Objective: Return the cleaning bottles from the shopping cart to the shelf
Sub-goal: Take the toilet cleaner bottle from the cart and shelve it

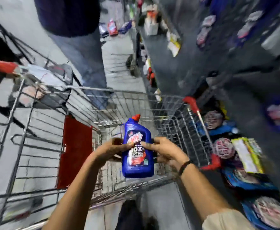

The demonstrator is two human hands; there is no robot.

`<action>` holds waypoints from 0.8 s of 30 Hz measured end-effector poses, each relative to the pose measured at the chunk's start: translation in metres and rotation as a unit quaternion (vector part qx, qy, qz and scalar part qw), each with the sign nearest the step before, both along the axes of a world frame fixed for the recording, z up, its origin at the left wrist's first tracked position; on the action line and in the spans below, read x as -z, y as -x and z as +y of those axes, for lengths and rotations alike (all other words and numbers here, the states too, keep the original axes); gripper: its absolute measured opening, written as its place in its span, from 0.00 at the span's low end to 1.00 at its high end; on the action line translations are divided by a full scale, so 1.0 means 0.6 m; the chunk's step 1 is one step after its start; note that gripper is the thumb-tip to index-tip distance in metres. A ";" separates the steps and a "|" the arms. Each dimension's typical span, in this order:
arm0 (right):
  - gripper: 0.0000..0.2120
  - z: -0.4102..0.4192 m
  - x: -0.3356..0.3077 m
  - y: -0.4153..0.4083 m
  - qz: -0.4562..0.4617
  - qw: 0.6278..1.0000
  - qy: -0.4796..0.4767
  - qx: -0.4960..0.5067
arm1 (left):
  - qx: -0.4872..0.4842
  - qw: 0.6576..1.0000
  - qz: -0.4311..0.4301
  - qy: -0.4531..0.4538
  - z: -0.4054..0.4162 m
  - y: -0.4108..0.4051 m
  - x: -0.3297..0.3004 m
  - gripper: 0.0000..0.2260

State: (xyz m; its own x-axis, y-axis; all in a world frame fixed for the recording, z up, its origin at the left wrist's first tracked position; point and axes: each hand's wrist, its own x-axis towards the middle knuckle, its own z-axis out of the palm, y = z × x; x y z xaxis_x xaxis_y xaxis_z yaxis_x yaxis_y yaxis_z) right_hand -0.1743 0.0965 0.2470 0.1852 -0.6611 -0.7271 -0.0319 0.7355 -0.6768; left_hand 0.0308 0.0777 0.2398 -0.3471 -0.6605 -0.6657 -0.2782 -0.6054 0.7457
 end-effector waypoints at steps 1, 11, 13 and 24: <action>0.06 0.023 -0.024 0.017 -0.002 1.000 0.021 0.018 | 0.018 1.000 0.012 0.018 0.011 0.016 -0.026 0.09; 0.20 0.264 -0.192 0.214 0.109 0.933 0.238 0.247 | 0.230 0.944 0.112 0.208 0.093 0.280 -0.171 0.13; 0.22 0.315 -0.213 0.260 0.164 0.895 0.264 0.321 | 0.292 0.907 0.122 0.278 0.108 0.362 -0.193 0.17; 0.29 0.419 -0.227 0.425 0.392 0.702 0.314 0.505 | 0.375 0.777 0.148 0.484 0.168 0.675 -0.221 0.28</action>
State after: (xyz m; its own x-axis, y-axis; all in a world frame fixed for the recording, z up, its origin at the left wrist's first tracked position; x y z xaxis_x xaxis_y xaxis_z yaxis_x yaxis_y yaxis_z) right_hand -0.4290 0.3477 0.3832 -0.9028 -0.4033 0.1491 -0.2520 0.2151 -0.9435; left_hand -0.3743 0.1783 0.3722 -0.9195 -0.3395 0.1981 -0.0120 0.5279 0.8492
